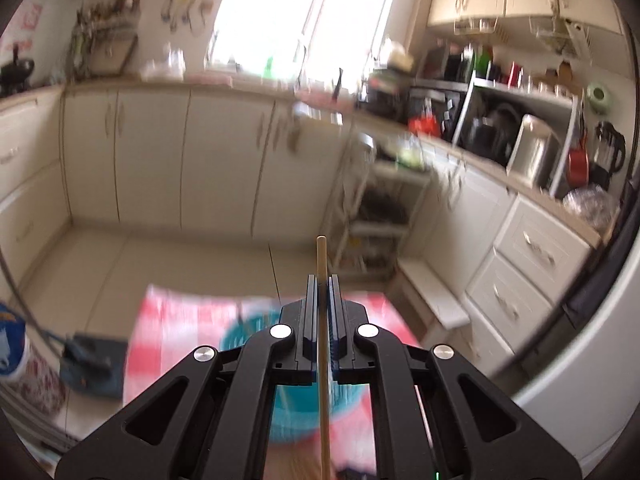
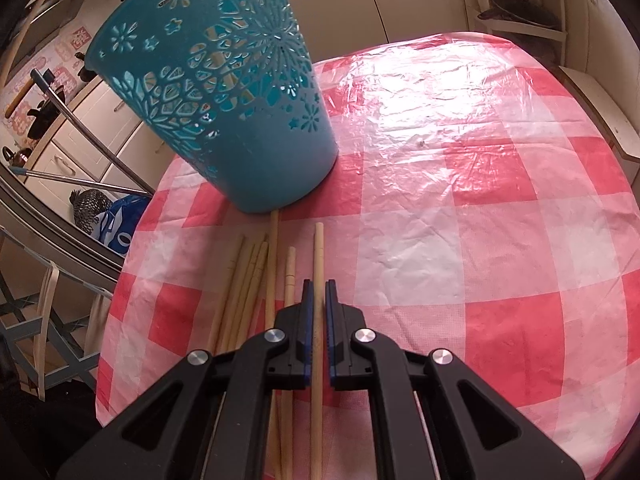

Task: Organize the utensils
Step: 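Lift the chopstick with the left tool and carry it over the basket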

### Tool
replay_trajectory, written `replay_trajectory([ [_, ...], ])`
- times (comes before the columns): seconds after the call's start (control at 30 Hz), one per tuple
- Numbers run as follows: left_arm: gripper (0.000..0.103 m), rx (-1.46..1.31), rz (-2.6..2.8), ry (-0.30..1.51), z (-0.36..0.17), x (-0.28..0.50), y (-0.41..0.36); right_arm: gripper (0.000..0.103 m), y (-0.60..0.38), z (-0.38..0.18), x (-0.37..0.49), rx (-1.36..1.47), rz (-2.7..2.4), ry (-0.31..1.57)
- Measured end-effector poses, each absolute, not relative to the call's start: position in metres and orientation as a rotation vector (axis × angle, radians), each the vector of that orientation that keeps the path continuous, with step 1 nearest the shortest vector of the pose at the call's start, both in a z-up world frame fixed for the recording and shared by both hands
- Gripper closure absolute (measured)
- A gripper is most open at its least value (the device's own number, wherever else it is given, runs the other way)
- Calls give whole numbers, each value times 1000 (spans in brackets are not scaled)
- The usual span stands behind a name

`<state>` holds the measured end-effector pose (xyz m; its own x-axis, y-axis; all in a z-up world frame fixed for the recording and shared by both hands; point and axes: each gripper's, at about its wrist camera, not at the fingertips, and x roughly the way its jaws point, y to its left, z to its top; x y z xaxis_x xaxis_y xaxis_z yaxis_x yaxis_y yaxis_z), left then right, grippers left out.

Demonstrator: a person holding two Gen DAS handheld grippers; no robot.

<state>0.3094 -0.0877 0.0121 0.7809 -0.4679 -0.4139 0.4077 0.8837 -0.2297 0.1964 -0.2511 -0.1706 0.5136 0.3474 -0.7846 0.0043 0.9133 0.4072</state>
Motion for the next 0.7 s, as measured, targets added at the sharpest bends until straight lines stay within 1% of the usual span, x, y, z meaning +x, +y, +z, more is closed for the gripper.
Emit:
replay_trajectory([
  [0.17, 99, -163, -374, 380, 28, 344, -98, 97, -253, -169, 195, 389, 216, 1017],
  [0.37, 99, -183, -253, 337, 14, 379, -101, 97, -256, -169, 194, 392, 218, 1017],
  [0.63, 98, -151, -214, 460, -29, 400, -104, 97, -260, -168, 195, 388, 211, 1015],
  [0.7, 95, -121, -193, 495, -37, 397, -103, 97, -261, -168, 194, 389, 208, 1015],
])
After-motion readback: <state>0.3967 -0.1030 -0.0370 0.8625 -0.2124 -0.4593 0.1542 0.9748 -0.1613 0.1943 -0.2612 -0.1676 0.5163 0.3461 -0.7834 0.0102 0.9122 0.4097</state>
